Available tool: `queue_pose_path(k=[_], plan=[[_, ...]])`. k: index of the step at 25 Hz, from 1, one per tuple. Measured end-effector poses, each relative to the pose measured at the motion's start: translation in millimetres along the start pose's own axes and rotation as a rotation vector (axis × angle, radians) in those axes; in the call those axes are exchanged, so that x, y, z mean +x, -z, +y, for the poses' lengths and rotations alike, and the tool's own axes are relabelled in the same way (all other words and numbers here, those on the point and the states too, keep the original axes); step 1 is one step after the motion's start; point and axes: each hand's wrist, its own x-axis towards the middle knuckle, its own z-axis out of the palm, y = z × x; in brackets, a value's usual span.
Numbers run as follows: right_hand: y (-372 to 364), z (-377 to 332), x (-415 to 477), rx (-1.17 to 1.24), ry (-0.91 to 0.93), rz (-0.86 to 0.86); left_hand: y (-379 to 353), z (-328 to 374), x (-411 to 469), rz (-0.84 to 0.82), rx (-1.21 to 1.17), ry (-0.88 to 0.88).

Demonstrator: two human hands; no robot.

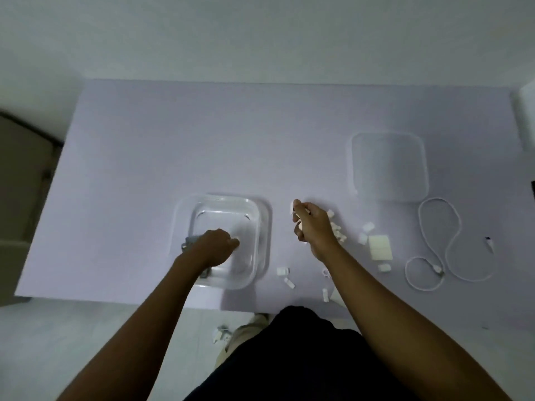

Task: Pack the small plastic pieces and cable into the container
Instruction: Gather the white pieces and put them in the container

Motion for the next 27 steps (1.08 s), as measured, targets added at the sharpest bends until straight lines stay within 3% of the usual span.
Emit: queue_pose_path(k=[4,8,14,16,19,20,21,24,27], plan=[[-49.9,-8.4,-17.3,0.110,-0.139,-0.048,-43.5,-13.8,-19.0,-0.094,-0.061,-0.120],[-75.3,-8.0,-31.9,0.073,-0.143,-0.046,-61.0,-21.3,-18.3,-0.007,-0.092,-0.172],[-105.7,-3.1,-38.0,-0.227,-0.040,-0.134,-56.8,-42.6,-31.7,0.050,-0.315,-0.188],[-118.2,-2.1,-35.5,-0.411,0.008,-0.191,-50.0,-54.3,-40.9,0.194,-0.409,-0.186],[-135.5,7.0,-28.4,-0.740,0.115,-0.222,-47.3,-79.3,-46.6,0.732,-0.429,-0.051],[-140.4,12.8,-26.4,-0.831,0.138,-0.243,-49.5,-90.1,-45.4,0.827,-0.424,0.025],[-145.0,19.6,-25.5,-0.916,0.145,-0.283,-52.2,-99.2,-43.7,0.844,-0.451,0.086],[-153.7,44.0,-24.9,-1.181,0.089,-0.427,-65.7,-111.7,-36.7,0.620,-0.693,0.158],[-155.7,60.4,-26.8,-1.330,0.036,-0.451,-76.1,-112.0,-33.1,0.518,-0.804,0.151]])
